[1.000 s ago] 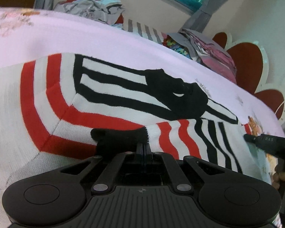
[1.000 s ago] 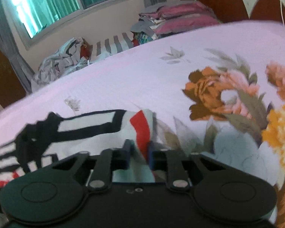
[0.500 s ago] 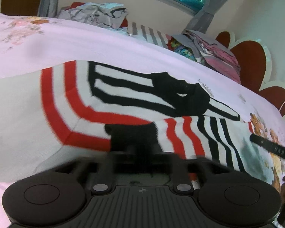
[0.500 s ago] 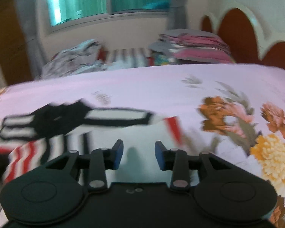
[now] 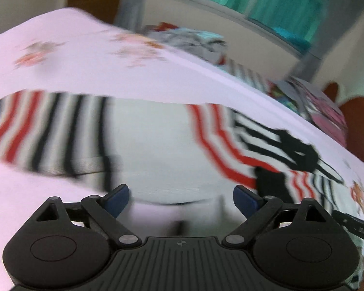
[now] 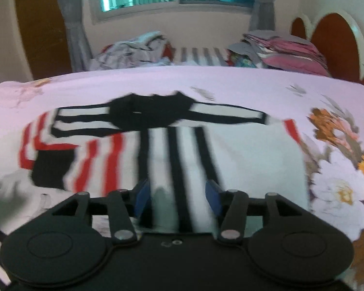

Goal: Fold small clothes
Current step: 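Grasp the black cuff of the other sleeve with the left tool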

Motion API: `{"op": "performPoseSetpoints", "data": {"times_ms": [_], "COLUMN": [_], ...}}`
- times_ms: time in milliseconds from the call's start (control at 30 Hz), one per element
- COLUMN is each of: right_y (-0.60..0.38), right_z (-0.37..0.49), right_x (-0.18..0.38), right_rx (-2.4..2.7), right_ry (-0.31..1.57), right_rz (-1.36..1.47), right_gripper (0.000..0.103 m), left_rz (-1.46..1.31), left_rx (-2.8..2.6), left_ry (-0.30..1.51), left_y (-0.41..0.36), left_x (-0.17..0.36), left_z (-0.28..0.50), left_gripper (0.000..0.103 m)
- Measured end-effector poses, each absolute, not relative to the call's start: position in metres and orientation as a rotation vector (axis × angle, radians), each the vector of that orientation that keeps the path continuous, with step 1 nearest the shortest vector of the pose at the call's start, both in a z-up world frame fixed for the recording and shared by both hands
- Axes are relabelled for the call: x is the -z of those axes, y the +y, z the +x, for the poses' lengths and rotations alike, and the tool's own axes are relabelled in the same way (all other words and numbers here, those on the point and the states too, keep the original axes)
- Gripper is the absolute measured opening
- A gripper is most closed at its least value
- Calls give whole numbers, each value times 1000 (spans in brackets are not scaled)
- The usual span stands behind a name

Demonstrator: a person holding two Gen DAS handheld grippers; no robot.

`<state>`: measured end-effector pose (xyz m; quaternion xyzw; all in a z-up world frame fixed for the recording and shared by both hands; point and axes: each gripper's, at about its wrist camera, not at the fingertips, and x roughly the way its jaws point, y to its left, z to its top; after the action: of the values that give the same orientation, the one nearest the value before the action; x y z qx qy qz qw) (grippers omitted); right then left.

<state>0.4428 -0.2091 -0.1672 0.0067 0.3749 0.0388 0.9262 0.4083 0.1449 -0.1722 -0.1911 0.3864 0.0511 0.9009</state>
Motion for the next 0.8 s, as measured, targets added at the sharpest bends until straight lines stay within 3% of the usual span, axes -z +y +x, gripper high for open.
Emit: {"op": "performPoseSetpoints", "data": {"times_ms": [367, 700, 767, 800], "right_y": [-122, -88, -85, -84], "right_z": [440, 451, 456, 458], "right_x": [156, 163, 167, 168], "right_rx": [-240, -230, -216, -211], "right_ry": [754, 773, 779, 780], "right_rz": [18, -9, -5, -7], "right_gripper": [51, 51, 51, 51], "left_rz": [-602, -719, -710, -711], "left_rx": [-362, -395, -404, -410], "left_ry": [754, 654, 639, 629], "left_y": [264, 321, 327, 330], "left_x": [194, 214, 214, 216], "left_z": [354, 381, 389, 392], "left_gripper": [92, 91, 75, 61]}}
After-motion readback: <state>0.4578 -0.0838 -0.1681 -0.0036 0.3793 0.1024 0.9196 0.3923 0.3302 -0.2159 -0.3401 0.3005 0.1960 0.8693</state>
